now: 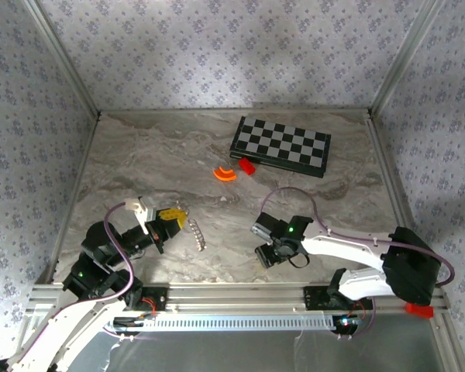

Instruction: Put the keys on the keyring

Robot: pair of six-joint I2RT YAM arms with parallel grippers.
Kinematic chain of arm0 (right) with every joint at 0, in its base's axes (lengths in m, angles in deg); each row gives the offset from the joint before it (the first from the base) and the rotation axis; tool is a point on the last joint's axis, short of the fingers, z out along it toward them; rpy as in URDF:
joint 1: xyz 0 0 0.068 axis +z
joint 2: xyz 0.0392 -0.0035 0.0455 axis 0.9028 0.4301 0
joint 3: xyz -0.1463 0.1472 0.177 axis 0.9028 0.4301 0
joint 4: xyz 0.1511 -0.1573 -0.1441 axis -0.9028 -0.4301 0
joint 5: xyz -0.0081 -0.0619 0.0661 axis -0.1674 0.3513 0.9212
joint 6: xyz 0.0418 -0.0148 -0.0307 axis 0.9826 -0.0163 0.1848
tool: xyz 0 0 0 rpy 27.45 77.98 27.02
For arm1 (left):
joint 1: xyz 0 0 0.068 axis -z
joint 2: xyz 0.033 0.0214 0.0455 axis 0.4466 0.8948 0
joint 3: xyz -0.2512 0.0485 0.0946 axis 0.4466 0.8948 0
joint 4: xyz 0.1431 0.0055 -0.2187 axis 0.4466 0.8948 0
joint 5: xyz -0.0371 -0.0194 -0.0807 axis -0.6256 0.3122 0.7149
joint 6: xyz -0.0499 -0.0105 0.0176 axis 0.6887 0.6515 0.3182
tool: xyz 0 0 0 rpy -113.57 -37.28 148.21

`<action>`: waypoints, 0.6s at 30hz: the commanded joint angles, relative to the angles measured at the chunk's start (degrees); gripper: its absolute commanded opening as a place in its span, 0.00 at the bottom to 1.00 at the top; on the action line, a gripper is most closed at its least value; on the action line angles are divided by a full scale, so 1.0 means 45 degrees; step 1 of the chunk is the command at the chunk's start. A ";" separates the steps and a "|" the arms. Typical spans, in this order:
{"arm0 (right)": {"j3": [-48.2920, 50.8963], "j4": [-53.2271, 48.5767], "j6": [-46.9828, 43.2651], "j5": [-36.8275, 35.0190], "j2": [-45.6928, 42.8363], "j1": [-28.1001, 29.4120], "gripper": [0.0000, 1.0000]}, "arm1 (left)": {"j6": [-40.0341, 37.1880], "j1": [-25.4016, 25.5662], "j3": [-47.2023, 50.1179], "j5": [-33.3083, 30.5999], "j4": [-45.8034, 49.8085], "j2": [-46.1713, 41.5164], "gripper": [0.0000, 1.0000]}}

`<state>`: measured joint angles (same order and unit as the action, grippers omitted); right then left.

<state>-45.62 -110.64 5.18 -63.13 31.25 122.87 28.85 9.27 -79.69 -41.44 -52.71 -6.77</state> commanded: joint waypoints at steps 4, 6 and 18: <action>0.1112 0.1520 0.0503 0.0191 -0.0905 -0.0211 0.52 | 0.0055 0.0087 -0.0136 0.0257 -0.0670 -0.0078 0.00; 0.1340 0.1787 0.0483 0.0041 -0.1089 -0.0232 0.46 | 0.0060 0.0086 -0.0137 0.0266 -0.0699 -0.0080 0.00; 0.2281 0.2700 0.0356 0.0324 -0.1928 -0.0367 0.33 | 0.0113 0.0091 -0.0097 0.0320 -0.0778 -0.0114 0.00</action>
<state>-36.38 -99.29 6.58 -62.08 23.30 121.74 28.85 9.27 -79.69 -41.24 -52.78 -6.74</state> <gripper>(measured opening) 0.338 0.047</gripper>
